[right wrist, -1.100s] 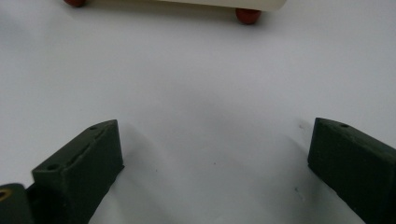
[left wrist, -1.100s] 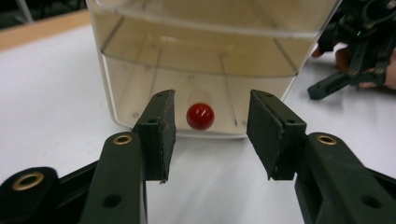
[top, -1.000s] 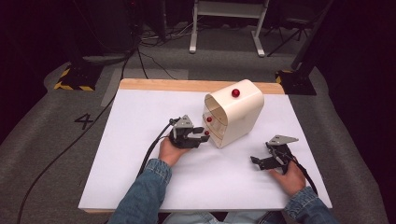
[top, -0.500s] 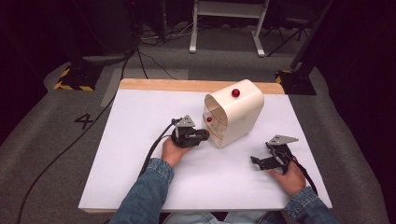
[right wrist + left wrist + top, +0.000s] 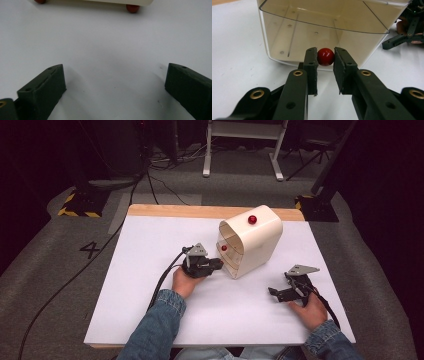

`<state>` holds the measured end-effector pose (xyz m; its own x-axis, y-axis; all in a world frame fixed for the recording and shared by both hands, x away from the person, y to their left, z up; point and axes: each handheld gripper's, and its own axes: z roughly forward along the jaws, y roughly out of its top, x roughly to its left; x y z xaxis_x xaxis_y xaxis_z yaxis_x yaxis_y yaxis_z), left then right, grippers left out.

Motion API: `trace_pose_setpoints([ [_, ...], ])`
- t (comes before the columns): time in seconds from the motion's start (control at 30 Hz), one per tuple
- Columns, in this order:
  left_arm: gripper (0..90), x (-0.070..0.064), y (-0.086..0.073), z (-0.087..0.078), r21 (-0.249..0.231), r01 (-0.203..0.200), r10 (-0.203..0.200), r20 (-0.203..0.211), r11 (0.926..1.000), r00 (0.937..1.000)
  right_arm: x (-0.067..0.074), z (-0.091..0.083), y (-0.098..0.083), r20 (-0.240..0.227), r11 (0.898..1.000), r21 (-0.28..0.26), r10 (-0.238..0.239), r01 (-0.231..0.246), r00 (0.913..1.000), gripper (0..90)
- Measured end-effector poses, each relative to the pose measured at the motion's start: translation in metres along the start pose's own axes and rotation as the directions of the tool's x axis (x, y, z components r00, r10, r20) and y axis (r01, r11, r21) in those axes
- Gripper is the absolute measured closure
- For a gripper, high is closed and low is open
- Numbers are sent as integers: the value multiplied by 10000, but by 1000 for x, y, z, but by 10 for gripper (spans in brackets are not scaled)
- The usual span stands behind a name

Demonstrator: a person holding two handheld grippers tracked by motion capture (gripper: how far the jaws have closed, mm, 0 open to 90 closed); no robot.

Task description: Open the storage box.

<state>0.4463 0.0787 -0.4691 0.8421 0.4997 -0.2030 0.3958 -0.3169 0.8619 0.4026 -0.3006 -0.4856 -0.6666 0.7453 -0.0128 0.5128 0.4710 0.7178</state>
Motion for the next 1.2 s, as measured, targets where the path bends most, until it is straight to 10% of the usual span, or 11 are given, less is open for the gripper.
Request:
trace_pose_setpoints([
  [0.67,734,-8,-21,-57,268,-219,228,-321,9994,9992,0,0,0,0,10000,-2,-3,3,10000,32],
  [1.2,695,-5,-32,-61,624,32,-15,-271,9980,9996,0,0,0,2,10000,0,-6,6,10000,32],
])
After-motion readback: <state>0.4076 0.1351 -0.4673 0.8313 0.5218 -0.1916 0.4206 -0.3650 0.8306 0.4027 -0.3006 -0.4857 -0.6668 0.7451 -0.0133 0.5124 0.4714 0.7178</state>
